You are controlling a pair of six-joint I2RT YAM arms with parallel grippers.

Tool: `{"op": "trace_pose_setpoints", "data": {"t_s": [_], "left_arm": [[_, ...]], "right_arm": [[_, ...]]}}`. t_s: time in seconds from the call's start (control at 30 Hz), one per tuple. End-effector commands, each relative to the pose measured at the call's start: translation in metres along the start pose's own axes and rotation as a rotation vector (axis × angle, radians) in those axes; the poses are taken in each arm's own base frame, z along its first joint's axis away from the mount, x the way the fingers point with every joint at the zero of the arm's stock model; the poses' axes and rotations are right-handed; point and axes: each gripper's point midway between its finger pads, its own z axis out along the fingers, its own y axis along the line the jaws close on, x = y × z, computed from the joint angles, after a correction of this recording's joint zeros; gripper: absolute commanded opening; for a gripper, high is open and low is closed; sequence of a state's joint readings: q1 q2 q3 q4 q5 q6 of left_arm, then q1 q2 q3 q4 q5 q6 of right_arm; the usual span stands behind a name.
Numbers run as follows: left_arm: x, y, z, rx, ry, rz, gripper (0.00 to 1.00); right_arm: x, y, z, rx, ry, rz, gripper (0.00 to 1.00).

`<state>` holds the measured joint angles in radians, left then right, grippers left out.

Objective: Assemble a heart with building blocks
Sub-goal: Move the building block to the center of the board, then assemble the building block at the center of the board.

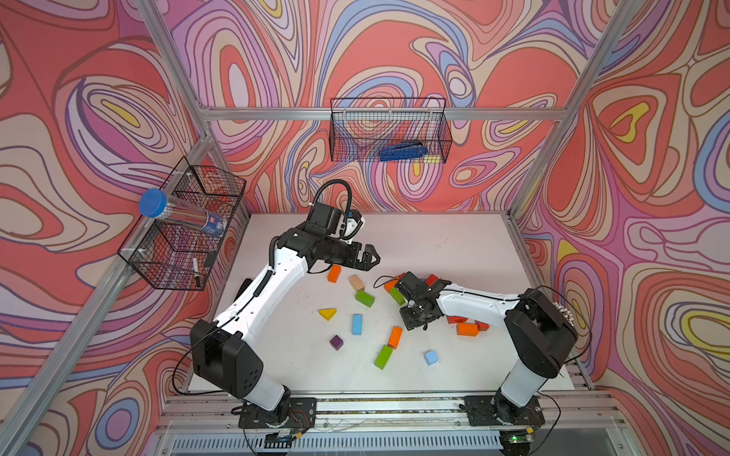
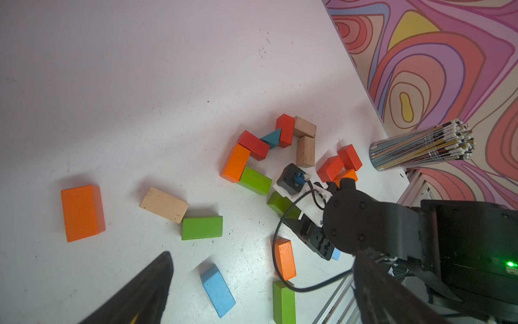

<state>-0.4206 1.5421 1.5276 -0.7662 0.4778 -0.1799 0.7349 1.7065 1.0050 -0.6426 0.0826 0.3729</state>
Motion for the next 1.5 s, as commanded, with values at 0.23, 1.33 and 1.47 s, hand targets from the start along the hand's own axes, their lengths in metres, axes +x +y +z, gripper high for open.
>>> {"op": "trace_pose_setpoints", "data": {"t_s": [0.23,1.33,1.47], "left_arm": [[-0.001,-0.003,-0.004,0.006,-0.012,0.021,1.00],[0.000,-0.003,-0.002,0.011,-0.007,0.018,1.00],[-0.001,-0.003,-0.003,0.011,-0.010,0.021,1.00]], "right_arm": [[0.011,-0.008,-0.009,0.013,-0.032,0.118,0.52],[-0.015,-0.001,-0.008,0.019,-0.049,-0.066,0.32],[-0.017,-0.003,-0.007,0.013,-0.037,-0.105,0.28]]}}
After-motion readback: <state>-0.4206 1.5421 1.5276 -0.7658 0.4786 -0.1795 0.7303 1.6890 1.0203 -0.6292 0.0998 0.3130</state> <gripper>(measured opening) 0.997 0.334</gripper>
